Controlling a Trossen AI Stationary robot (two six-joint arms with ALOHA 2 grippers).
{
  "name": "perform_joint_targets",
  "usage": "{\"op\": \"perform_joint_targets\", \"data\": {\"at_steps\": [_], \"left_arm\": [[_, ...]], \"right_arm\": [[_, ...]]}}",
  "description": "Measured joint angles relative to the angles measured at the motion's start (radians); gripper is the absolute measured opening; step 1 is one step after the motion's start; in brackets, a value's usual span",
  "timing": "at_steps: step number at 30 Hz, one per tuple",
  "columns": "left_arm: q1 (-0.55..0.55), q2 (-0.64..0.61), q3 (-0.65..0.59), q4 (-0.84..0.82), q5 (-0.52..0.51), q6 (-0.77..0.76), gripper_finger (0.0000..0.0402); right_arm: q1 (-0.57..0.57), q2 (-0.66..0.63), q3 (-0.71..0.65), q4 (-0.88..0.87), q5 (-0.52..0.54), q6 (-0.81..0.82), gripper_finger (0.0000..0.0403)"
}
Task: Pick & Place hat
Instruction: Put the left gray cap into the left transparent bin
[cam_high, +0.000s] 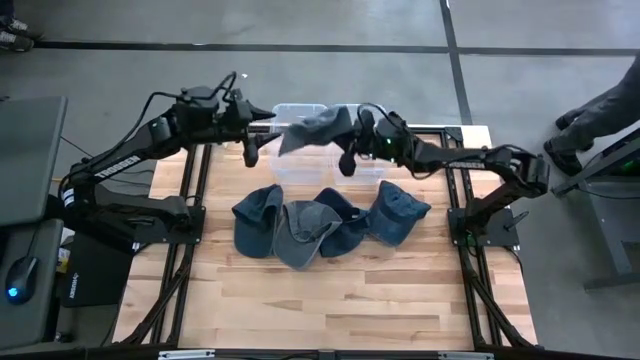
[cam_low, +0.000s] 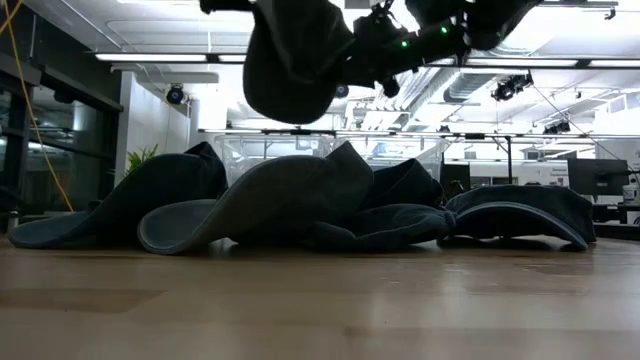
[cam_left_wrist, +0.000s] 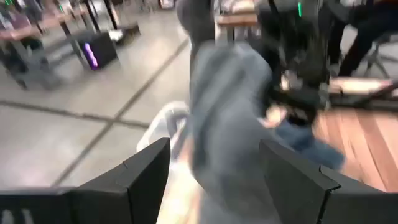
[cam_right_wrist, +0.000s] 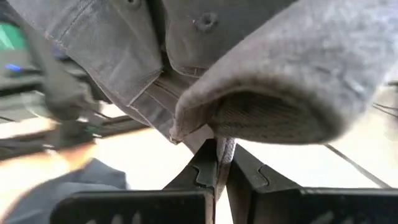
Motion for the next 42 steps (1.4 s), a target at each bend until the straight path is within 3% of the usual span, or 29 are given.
{"op": "perform_joint_targets", "data": {"at_steps": [6,15,22,30,37,42], "left_arm": [[0.000,0.000,-0.001,-0.072,-0.004,-0.003,0.0240],[0.000,-0.065,0.000,-0.116,-0.038,0.020,0.0240],[0.000,-0.128,-0.002,-0.212,-0.058,0.006,0.0240],[0.000,-0.216,-0.146,-0.148,-0.081,-0.054,0.0240],[0.000,-0.269,-0.278,-0.051,-0.084,-0.078,0.0240],[0.000,-0.282,-0.303,-0.030,-0.083,-0.083,0.0240]], "right_arm": [[-0.068,0.007,0.152,-0.192,0.031,0.022,0.0007],[-0.178,0.186,0.217,-0.201,-0.056,0.127,0.0007],[-0.194,0.318,0.332,-0.218,-0.098,0.146,0.0007],[-0.195,0.366,0.399,-0.362,-0.015,0.160,0.0007],[-0.195,0.366,0.399,-0.369,0.012,0.175,0.0007],[-0.187,0.366,0.399,-0.375,0.021,0.172,0.0007]]}}
